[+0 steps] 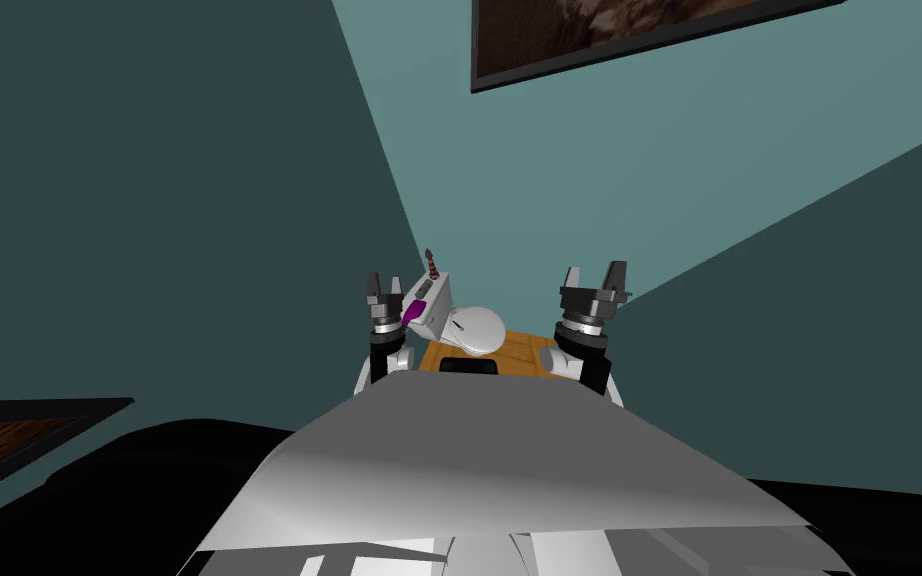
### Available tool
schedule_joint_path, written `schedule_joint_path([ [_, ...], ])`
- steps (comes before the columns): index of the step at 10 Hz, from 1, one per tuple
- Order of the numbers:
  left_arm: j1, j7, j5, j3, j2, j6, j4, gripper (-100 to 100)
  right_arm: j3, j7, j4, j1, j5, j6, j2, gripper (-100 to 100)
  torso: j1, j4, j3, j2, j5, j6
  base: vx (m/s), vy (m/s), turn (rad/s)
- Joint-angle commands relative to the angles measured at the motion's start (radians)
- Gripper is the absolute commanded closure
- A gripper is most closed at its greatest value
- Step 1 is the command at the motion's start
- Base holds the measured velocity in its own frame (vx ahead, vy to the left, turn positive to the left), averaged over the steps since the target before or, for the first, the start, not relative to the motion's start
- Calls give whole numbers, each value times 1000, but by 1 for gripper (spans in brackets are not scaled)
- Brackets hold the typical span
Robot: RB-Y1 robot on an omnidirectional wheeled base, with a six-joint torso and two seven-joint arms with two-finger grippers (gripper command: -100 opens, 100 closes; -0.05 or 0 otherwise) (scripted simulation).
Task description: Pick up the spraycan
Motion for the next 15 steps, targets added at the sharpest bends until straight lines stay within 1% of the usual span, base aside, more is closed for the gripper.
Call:
schedule_joint_path([
  [1, -3, 7, 3, 9, 45, 12, 5, -100, 0, 0, 0, 0, 0, 0, 0, 0, 0, 0, 0, 0, 0, 0, 10, -31, -8],
  [3, -11, 24, 12, 28, 104, 37, 17, -100, 0, 0, 0, 0, 0, 0, 0, 0, -3, 0, -1, -2, -1, 0, 36, -80, -4],
  [5, -24, 48, 25, 58, 153, 75, 33, -100, 0, 0, 0, 0, 0, 0, 0, 0, -7, -1, -2, -4, -1, 0, 63, -113, -3],
  [8, -49, 98, 54, 116, 212, 149, 67, -100, 0, 0, 0, 0, 0, 0, 0, 0, -13, -1, -3, -5, -3, 0, 81, -191, -3],
  [9, -59, 118, 65, 139, 229, 177, 80, -100, 0, 0, 0, 0, 0, 0, 0, 0, -13, -1, -4, -6, -3, 0, 2, -94, 179],
  [10, -69, 138, 77, 163, 244, 208, 94, -100, 0, 0, 0, 0, 0, 0, 0, 0, -7, -1, -1, -2, -2, 0, -1, -108, 154],
  [11, -69, 138, 77, 163, 244, 208, 94, -100, 0, 0, 0, 0, 0, 0, 0, 0, -7, 0, -1, -1, -2, 0, 0, -83, -11],
  [14, -69, 138, 77, 163, 244, 208, 94, -100, 0, 0, 0, 0, 0, 0, 0, 0, 0, 0, 0, 0, 0, 0, 0, -17, -29],
  [15, -69, 138, 77, 163, 244, 208, 94, -100, 0, 0, 0, 0, 0, 0, 0, 0, -2, 0, 0, 0, 0, 0, 1, -24, 45],
])
